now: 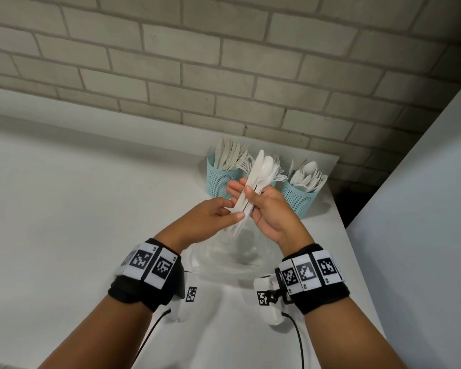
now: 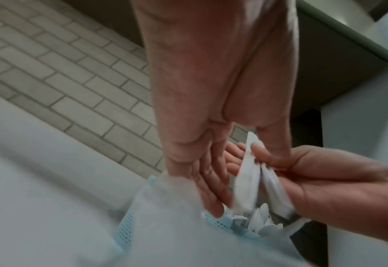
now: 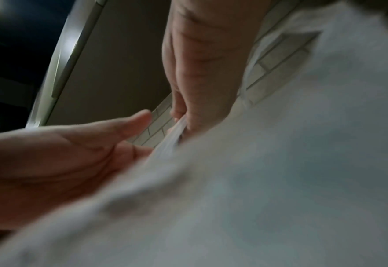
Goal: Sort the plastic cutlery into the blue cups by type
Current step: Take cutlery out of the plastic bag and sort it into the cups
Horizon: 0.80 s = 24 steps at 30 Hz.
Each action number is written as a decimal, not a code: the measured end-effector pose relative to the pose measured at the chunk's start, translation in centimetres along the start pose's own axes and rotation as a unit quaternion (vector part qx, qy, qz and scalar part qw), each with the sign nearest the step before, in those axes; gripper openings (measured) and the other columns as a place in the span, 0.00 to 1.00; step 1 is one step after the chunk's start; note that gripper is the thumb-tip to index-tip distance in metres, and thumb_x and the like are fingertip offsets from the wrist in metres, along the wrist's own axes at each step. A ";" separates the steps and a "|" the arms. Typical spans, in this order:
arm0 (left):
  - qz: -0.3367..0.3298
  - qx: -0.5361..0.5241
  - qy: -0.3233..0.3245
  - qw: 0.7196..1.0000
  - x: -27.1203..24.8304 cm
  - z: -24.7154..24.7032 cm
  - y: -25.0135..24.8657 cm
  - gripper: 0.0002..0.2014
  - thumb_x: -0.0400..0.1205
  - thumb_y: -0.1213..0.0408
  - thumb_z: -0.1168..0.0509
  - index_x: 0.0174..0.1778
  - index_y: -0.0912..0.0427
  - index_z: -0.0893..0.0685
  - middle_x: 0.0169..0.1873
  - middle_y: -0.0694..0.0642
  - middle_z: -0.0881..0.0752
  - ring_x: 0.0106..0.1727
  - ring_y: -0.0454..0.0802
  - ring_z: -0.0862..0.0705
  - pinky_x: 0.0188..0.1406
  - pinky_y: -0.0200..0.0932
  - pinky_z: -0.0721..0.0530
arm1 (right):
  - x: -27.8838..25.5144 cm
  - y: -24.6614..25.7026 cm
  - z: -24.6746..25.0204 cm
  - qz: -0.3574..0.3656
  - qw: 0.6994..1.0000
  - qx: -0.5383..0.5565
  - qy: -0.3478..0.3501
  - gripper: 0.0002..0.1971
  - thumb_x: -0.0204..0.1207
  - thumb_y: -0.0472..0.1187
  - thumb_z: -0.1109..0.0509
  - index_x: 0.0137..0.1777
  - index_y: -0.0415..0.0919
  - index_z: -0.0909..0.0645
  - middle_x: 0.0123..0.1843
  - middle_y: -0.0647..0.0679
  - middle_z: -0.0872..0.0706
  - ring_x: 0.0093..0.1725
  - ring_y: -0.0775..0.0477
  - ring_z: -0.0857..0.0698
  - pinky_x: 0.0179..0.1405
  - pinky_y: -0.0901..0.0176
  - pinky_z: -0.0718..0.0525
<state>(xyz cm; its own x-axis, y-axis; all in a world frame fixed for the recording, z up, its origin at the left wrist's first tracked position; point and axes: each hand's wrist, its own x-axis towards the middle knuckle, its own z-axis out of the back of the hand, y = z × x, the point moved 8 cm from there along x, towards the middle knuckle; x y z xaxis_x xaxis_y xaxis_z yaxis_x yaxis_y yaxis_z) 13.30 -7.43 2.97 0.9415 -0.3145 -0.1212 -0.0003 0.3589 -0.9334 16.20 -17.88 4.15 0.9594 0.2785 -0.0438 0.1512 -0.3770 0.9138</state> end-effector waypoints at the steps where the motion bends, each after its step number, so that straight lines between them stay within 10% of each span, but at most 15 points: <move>1: -0.009 -0.015 0.008 1.000 0.2 -0.4 -0.3 0.12 0.81 0.53 0.36 0.58 0.52 0.19 0.51 0.51 0.14 0.54 0.46 0.16 0.57 0.39 0.20 | 0.2 0.0 0.0 0.007 1.000 -0.001 -0.012 0.09 0.83 0.29 0.43 0.58 0.36 0.25 0.58 0.40 0.14 0.62 0.44 0.16 0.65 0.50 0.19; 12: -0.018 -0.176 0.015 0.984 1.5 -1.5 -0.3 0.12 0.85 0.56 0.43 0.54 0.56 0.17 0.39 0.53 0.10 0.38 0.48 0.09 0.38 0.39 0.12 | 0.6 -1.2 0.0 -0.040 0.995 -0.084 -0.042 0.13 0.84 0.47 0.42 0.56 0.42 0.18 0.49 0.52 0.09 0.45 0.52 0.10 0.27 0.64 0.16; 18: -0.001 -0.216 0.013 0.976 1.6 -1.5 0.7 0.15 0.86 0.59 0.44 0.62 0.61 0.19 0.49 0.59 0.11 0.42 0.52 0.10 0.40 0.43 0.11 | 1.0 -1.4 0.7 -0.030 0.997 -0.051 -0.043 0.11 0.84 0.43 0.41 0.49 0.47 0.15 0.45 0.54 0.08 0.44 0.53 0.10 0.48 0.49 0.15; 24: 0.021 -0.250 0.020 0.968 1.8 -1.9 1.3 0.15 0.87 0.59 0.47 0.59 0.62 0.19 0.43 0.58 0.10 0.38 0.50 0.10 0.40 0.44 0.11 | 1.3 -2.2 1.5 -0.040 0.990 -0.096 -0.097 0.16 0.81 0.43 0.35 0.64 0.36 0.19 0.51 0.40 0.11 0.44 0.43 0.11 0.27 0.61 0.16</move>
<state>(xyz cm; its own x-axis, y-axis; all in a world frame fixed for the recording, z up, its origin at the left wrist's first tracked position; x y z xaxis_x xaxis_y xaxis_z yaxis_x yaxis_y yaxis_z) 14.34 -9.15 0.88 0.9234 -0.3461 -0.1658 -0.2106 -0.0957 -0.9729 17.48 -18.04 1.47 0.9767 0.1180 -0.1794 0.1988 -0.1808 0.9632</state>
